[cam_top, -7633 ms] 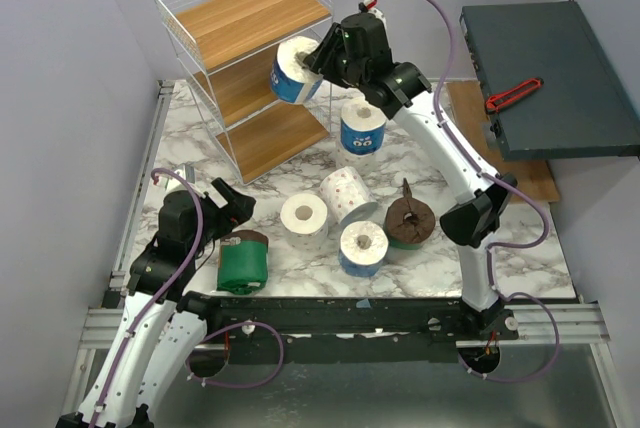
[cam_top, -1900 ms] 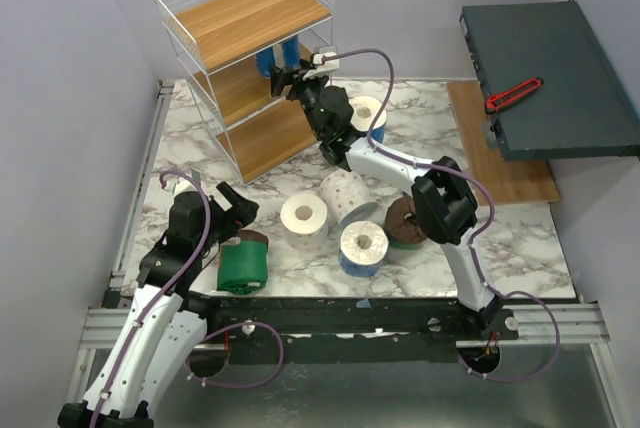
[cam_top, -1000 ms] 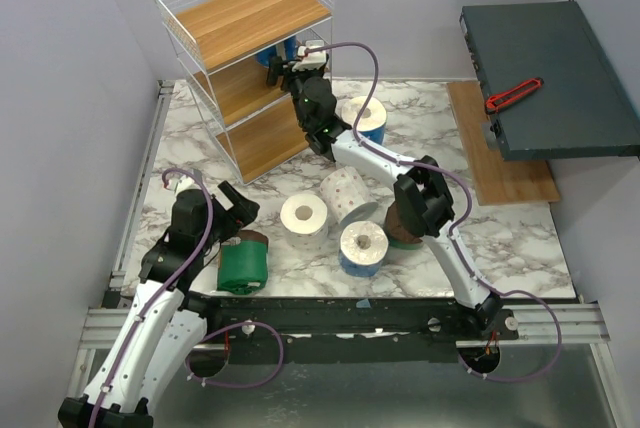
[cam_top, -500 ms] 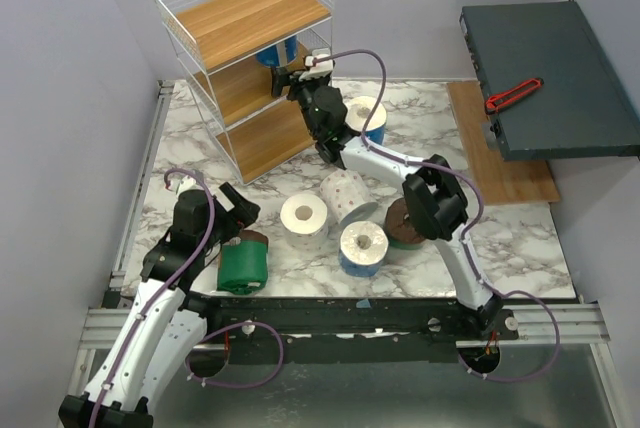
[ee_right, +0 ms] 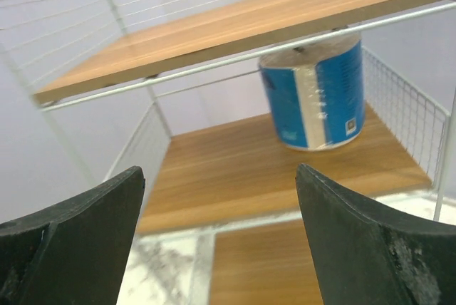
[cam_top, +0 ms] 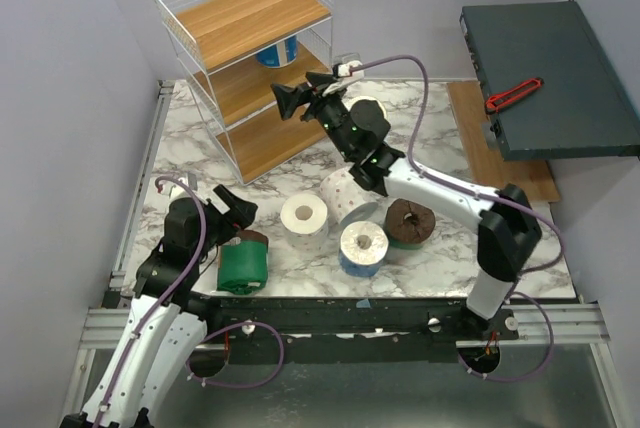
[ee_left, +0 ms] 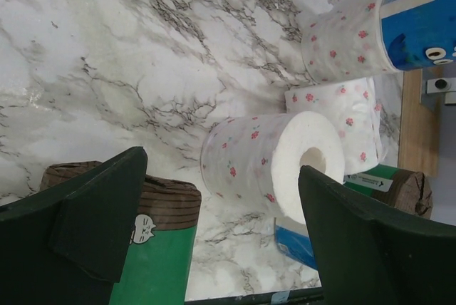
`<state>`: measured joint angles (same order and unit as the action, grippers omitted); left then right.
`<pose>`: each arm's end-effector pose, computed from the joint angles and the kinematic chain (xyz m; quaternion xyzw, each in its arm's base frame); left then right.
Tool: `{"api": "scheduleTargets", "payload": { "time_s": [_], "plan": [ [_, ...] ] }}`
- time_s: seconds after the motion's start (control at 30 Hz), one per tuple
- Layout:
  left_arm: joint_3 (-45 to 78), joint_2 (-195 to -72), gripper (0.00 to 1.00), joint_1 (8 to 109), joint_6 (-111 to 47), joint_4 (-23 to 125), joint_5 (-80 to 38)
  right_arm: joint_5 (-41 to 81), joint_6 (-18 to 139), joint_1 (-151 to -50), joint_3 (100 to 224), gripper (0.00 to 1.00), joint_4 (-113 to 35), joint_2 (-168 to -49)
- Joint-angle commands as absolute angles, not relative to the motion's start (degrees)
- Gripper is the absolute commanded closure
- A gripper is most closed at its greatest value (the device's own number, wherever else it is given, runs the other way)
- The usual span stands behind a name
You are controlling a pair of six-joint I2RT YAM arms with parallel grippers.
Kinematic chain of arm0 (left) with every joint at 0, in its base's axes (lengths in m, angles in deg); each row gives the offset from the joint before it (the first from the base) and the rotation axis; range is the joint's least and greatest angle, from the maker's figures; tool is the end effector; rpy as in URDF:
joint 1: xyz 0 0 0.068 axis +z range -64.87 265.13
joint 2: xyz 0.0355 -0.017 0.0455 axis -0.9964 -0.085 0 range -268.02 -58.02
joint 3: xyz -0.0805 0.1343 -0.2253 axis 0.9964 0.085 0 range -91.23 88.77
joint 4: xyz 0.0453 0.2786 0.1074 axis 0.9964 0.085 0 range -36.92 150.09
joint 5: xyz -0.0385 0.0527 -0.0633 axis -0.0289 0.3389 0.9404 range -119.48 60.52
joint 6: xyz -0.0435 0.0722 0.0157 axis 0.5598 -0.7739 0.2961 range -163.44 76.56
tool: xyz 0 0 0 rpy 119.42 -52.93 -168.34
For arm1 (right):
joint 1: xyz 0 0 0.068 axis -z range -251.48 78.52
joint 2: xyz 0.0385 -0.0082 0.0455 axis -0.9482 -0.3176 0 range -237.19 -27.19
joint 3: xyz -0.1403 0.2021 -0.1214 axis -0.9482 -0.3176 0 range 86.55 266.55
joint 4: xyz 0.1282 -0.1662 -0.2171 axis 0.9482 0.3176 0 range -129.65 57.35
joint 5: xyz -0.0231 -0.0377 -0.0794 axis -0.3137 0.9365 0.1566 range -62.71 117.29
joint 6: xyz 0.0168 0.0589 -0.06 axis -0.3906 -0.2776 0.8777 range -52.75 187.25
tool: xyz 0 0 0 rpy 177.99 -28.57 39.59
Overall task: Place and organize the paper towels onto the shelf
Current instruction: Adjust the paper towel on the shelf, then pick up the paper towel from the center of the board.
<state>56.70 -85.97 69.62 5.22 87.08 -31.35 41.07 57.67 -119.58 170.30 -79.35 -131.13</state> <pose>0.1913 -0.0504 0.2442 -0.2547 0.8270 -0.2541 0.4320 0.3565 0.3703 0.3774 -0.0965 0.5731 0.3305 0.7436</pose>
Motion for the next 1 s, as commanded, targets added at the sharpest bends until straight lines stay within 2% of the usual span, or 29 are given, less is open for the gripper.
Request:
{"api": "scheduleTargets", "payload": {
  "time_s": [0.0, 0.17, 0.33, 0.53, 0.63, 0.73, 0.83, 0.97],
  "plan": [
    [55.95, -83.18, 0.07, 69.62, 4.90, 88.89, -30.40, 37.61, 51.59, -120.98, 163.63, 0.11, -66.67, -120.34],
    [56.32, -80.75, 0.07, 69.59, 4.21, 90.67, -30.52, 42.71, 47.36, -122.37, 158.37, 0.13, -50.66, -107.43],
    [57.21, -79.94, 0.07, 69.59, 4.87, 91.12, -29.62, 61.54, 38.70, -122.41, 159.50, 0.09, -28.28, -100.14],
    [59.39, -80.58, 0.08, 69.58, 7.54, 87.51, -27.04, 67.78, 29.65, -122.38, 166.57, 0.00, -13.13, -99.75],
    [59.87, -82.26, 0.08, 69.59, 8.86, 85.95, -26.61, 66.49, 29.94, -122.42, 168.09, 0.00, -12.34, -100.40],
    [60.43, -83.60, 0.09, 69.61, 9.88, 84.29, -26.03, 71.85, 25.58, -121.37, 177.40, 0.00, 0.33, -106.70],
    [60.99, -84.67, 0.09, 69.57, 10.41, 82.64, -25.50, 66.85, 25.99, -116.50, 182.50, 0.00, 3.92, -111.36],
    [60.64, -86.43, 0.09, 69.57, 10.02, 82.09, -25.43, 51.57, 25.08, -106.20, 180.96, 0.00, 0.88, -112.83]
  ]
}}
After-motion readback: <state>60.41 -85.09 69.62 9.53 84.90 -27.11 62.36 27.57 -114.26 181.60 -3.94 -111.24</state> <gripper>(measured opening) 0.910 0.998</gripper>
